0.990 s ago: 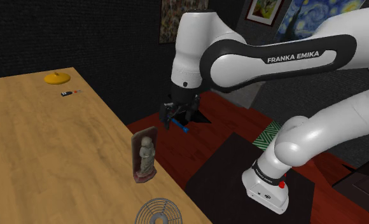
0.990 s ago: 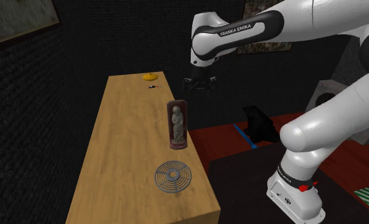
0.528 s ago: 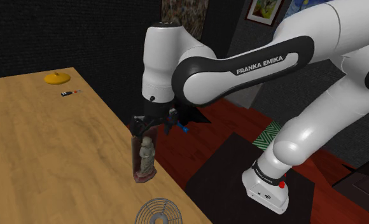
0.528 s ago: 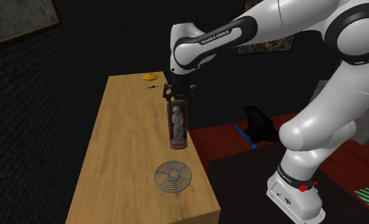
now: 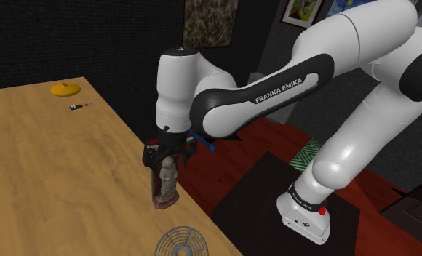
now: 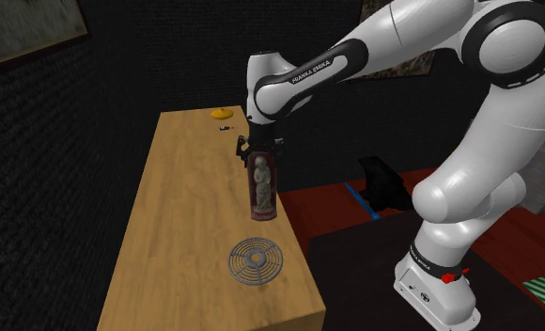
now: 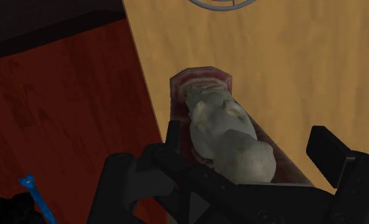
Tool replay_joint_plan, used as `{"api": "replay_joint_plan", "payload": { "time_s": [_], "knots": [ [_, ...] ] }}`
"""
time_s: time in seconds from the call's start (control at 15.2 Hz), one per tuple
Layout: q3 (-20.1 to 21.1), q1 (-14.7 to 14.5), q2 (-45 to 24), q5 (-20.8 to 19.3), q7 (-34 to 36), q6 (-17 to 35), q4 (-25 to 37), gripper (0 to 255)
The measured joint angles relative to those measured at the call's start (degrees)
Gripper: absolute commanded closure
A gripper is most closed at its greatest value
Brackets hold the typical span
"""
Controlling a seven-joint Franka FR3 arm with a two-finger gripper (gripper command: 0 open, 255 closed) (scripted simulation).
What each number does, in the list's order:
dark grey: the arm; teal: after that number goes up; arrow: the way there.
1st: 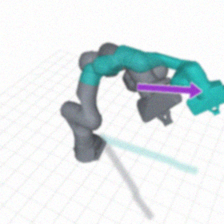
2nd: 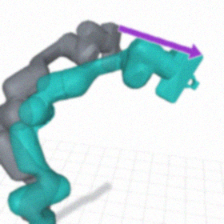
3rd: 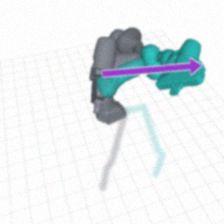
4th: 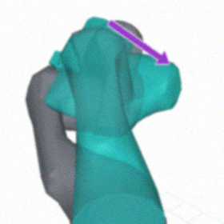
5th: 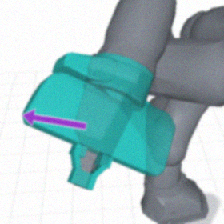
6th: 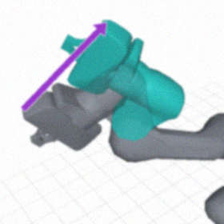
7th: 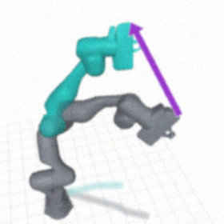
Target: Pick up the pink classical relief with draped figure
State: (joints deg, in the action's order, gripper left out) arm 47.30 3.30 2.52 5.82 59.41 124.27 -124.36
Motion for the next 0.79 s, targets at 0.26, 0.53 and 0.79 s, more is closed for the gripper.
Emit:
{"api": "replay_joint_plan", "payload": {
  "time_s": [0.26, 0.53, 0.79],
  "knots": [
    [0.1, 0.0, -0.6, -0.4, 0.3, 1.0, -0.6, 255],
    [0.1, -0.1, -0.5, -0.4, 0.3, 1.1, -0.6, 255],
    [0.2, -0.1, -0.6, -0.5, 0.4, 1.1, -0.5, 255]
  ]
}}
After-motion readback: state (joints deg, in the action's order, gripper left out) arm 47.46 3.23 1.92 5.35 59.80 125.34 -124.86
